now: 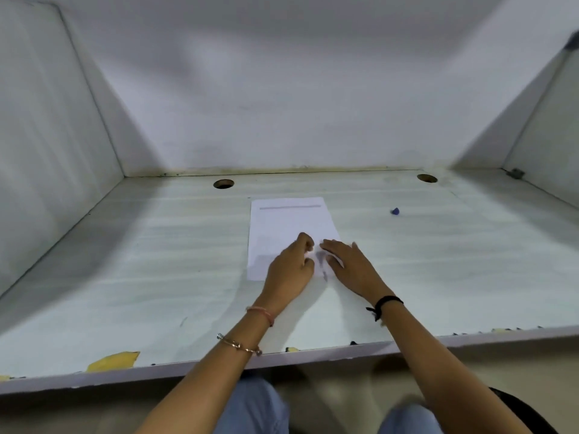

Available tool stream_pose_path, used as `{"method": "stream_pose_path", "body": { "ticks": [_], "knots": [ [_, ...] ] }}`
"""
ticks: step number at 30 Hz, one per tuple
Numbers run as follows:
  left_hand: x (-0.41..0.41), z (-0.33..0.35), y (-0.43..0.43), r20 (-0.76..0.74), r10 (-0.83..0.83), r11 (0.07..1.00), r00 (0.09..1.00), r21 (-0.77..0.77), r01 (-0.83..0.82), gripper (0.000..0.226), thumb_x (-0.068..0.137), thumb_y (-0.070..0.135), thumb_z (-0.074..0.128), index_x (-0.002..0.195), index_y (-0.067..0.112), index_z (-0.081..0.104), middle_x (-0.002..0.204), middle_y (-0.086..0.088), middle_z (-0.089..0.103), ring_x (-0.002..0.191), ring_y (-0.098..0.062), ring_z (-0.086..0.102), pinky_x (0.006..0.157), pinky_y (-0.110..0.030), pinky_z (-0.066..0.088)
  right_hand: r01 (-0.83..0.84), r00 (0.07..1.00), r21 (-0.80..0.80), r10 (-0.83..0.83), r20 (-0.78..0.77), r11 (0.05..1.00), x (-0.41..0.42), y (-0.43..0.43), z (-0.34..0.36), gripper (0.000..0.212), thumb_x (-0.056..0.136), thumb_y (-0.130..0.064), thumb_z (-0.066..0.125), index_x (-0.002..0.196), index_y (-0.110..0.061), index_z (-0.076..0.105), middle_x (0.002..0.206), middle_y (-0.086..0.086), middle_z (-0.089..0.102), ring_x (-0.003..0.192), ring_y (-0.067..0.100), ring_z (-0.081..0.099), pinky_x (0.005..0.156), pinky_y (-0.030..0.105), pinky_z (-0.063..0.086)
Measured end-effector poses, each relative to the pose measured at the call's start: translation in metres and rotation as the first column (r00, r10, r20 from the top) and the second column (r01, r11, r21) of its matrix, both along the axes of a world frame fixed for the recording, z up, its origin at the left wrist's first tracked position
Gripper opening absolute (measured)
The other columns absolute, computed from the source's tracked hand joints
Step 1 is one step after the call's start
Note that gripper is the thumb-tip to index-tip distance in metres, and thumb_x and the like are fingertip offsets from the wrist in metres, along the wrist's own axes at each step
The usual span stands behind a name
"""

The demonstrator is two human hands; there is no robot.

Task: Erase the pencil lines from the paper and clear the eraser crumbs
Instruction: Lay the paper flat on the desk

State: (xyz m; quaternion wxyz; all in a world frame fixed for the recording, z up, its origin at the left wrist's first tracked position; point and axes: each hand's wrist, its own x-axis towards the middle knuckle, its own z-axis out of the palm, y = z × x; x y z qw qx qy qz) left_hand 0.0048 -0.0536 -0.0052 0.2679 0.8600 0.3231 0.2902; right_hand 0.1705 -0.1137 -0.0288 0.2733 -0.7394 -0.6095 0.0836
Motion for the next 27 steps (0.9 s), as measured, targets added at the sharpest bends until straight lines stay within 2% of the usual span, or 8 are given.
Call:
{"method": "stream_pose_path", "body": {
  "ticks": [5,8,11,13,16,20,23,27],
  "knots": [
    [0.021,-0.01,0.03,-0.077,0.107,0.987,0.991,0.128,-0.096,0.03,0.092,0.013,0.055,0.121,0.013,0.057,0.127,-0.004,0.056,0.118,-0.027,0.054,0.101,-0.039,0.037,0.022,0.994,0.09,-0.012,-0.111,0.996,0.046,-0.045,0.002,0.031,0.096,-0.01,0.053,0.124,-0.016,0.063,0.136,-0.006,0.056,0.126,0.01,0.051,0.119,0.034,0.022],
    [0.03,-0.017,0.04,-0.17,0.114,0.993,0.979,0.059,-0.105,0.039,0.093,0.023,0.058,0.132,0.019,0.052,0.147,0.001,0.043,0.146,-0.018,0.023,0.117,-0.048,0.012,0.096,0.971,0.167,-0.055,-0.233,0.981,0.067,-0.065,0.008,0.029,0.088,0.003,0.056,0.104,-0.015,0.072,0.114,-0.004,0.069,0.106,0.003,0.061,0.101,0.027,0.045],
    [0.036,-0.023,0.042,-0.31,0.105,0.994,0.945,0.034,-0.099,0.063,0.095,0.048,0.052,0.149,0.024,0.031,0.161,0.0,0.018,0.15,-0.014,0.006,0.117,-0.051,0.004,0.241,0.924,0.228,-0.152,-0.351,0.943,0.082,-0.069,0.014,0.025,0.087,0.004,0.056,0.089,-0.014,0.073,0.098,-0.001,0.072,0.096,0.009,0.065,0.086,0.013,0.047],
    [0.039,-0.025,0.042,-0.408,0.094,0.996,0.908,0.049,-0.081,0.07,0.095,0.059,0.041,0.153,0.027,0.021,0.164,0.001,0.009,0.15,-0.012,0.002,0.118,-0.053,-0.002,0.356,0.87,0.249,-0.221,-0.441,0.901,0.095,-0.064,0.015,0.021,0.09,-0.002,0.056,0.095,-0.013,0.073,0.102,0.0,0.072,0.097,0.011,0.064,0.084,0.009,0.046],
    [0.043,-0.026,0.043,-0.495,0.052,0.999,0.867,0.039,-0.037,0.073,0.093,0.068,0.033,0.154,0.034,0.014,0.164,0.006,-0.002,0.149,-0.007,-0.005,0.117,-0.054,-0.008,0.471,0.794,0.226,-0.298,-0.529,0.853,0.121,-0.048,0.014,0.022,0.092,-0.012,0.057,0.111,-0.016,0.067,0.117,0.003,0.063,0.105,0.015,0.06,0.093,0.026,0.047],
    [0.042,-0.028,0.048,-0.504,0.007,1.0,0.864,0.005,-0.005,0.07,0.093,0.067,0.036,0.153,0.041,0.012,0.163,0.01,-0.005,0.148,-0.006,-0.012,0.116,-0.052,-0.011,0.497,0.824,0.158,-0.407,-0.395,0.853,0.152,-0.011,0.018,0.035,0.092,-0.015,0.058,0.127,-0.016,0.056,0.129,0.007,0.05,0.104,0.015,0.052,0.087,0.02,0.038],
    [0.041,-0.03,0.051,-0.484,-0.003,1.0,0.875,-0.004,0.001,0.06,0.097,0.056,0.04,0.151,0.046,0.014,0.163,0.013,-0.003,0.148,-0.005,-0.011,0.115,-0.051,-0.012,0.442,0.885,0.16,-0.401,-0.235,0.882,0.174,0.02,0.012,0.04,0.091,-0.016,0.059,0.13,-0.012,0.056,0.128,0.009,0.057,0.12,0.025,0.05,0.101,0.028,0.039],
    [0.042,-0.032,0.051,-0.438,-0.002,1.0,0.899,-0.024,-0.01,0.056,0.1,0.045,0.041,0.15,0.047,0.016,0.162,0.016,-0.002,0.148,-0.003,-0.009,0.115,-0.05,-0.013,0.405,0.914,0.164,-0.404,-0.04,0.899,0.191,0.049,0.004,0.023,0.092,-0.01,0.054,0.109,-0.005,0.069,0.114,0.013,0.067,0.109,0.03,0.059,0.094,0.034,0.047]
  ]
}}
